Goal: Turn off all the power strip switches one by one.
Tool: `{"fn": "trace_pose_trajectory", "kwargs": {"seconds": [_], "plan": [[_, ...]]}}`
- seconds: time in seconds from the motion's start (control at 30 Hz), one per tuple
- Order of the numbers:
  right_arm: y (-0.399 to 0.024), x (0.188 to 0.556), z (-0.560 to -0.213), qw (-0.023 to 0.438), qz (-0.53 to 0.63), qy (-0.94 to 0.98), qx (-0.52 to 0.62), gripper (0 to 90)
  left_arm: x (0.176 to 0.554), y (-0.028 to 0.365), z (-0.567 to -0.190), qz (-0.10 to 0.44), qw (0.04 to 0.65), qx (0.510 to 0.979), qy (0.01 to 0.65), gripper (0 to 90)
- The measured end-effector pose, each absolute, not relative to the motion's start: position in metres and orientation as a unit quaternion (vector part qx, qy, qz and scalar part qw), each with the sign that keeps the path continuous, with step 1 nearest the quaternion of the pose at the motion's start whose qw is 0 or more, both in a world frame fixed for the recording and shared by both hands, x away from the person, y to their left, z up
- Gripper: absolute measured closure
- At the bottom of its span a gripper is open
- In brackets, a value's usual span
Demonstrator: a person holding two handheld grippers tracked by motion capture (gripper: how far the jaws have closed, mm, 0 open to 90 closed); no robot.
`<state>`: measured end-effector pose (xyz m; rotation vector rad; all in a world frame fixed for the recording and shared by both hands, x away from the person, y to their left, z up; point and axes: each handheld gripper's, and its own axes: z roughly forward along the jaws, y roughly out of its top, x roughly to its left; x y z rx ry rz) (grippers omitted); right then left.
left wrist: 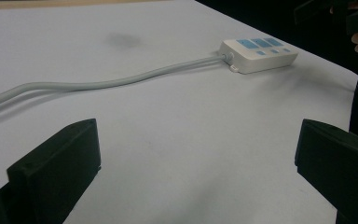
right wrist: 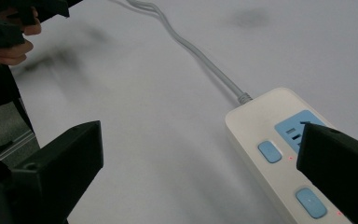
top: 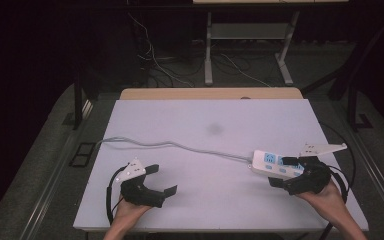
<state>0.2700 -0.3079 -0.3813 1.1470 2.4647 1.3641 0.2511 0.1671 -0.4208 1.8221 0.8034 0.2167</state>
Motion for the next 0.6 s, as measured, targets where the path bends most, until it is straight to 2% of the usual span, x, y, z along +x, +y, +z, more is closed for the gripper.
{"fn": "trace_pose_trajectory", "kwargs": {"seconds": [0.6], "plan": [[-0.328, 0.282, -0.375, 0.052, 0.409, 0.823, 0.392, 0.2, 0.251, 0.167, -0.421, 0.09, 0.538, 0.767, 0.337, 0.0]]}}
